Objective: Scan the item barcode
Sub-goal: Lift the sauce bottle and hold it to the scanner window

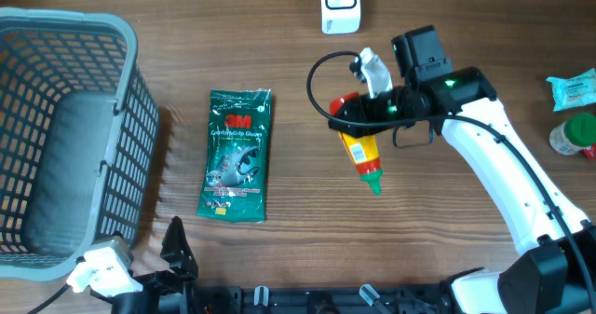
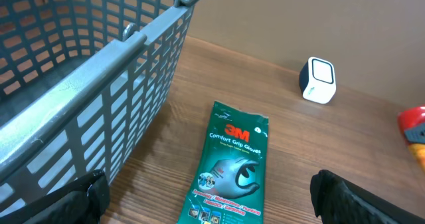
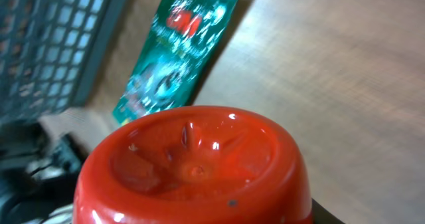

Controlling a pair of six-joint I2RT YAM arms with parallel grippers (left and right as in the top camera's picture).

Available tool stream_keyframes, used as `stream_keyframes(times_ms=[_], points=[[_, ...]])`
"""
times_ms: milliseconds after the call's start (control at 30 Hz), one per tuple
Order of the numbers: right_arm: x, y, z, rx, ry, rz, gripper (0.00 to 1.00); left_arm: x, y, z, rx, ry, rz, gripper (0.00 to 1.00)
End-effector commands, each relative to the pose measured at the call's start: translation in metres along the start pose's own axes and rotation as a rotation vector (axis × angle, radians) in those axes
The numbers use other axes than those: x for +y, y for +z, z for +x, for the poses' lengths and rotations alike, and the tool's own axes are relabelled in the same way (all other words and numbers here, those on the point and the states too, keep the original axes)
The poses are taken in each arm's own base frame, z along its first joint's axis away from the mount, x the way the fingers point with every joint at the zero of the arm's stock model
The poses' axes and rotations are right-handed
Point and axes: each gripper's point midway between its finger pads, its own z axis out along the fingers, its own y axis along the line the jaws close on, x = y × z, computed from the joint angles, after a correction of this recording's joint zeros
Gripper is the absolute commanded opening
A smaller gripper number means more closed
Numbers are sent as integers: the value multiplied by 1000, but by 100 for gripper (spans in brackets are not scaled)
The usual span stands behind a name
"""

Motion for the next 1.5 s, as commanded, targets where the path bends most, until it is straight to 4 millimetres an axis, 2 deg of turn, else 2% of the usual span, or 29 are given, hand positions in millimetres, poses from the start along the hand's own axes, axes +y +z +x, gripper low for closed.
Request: stream_keyframes(times_ms=[0, 67, 133, 200, 300, 433, 500, 633, 700, 800, 967, 1133, 1233, 1333, 1400, 1467], points=[[-27, -20, -59, -237, -108, 219, 25, 0, -1, -1, -7, -4, 4, 100], [-43, -34, -95, -384, -172, 347, 29, 0, -1, -1, -7, -4, 4, 100], [-50, -44, -124, -491, -255, 426, 29, 0, -1, -1, -7, -4, 4, 100], [-50, -50, -145, -561, -351, 471, 22, 0, -1, -1, -7, -4, 4, 100], [-59, -64, -179, -695, -433, 583, 21, 0, -1, -1, -7, -4, 4, 100], [-75, -62, -211, -805, -514, 700, 22, 0, -1, -1, -7, -4, 4, 100], [-87, -54, -224, -840, -565, 767, 22, 0, -1, -1, -7, -4, 4, 100], [-119, -24, -246, -815, -656, 909, 23, 0, -1, -1, -7, -4, 4, 100], [-133, -6, -263, -797, -672, 946, 23, 0, -1, -1, -7, -4, 4, 100], [-134, 18, -288, -807, -723, 957, 23, 0, -1, -1, -7, -4, 4, 100], [-132, 50, -313, -802, -831, 1016, 23, 0, -1, -1, -7, -4, 4, 100], [-127, 57, -314, -761, -914, 1062, 23, 0, -1, -1, -7, -4, 4, 100], [-134, 40, -315, -756, -857, 1142, 21, 0, -1, -1, -7, -4, 4, 100], [-137, -1, -318, -762, -774, 1204, 23, 0, -1, -1, -7, -4, 4, 100], [-145, -48, -318, -749, -715, 1239, 24, 0, -1, -1, -7, -4, 4, 100], [-165, -96, -311, -727, -632, 1297, 24, 0, -1, -1, -7, -4, 4, 100]])
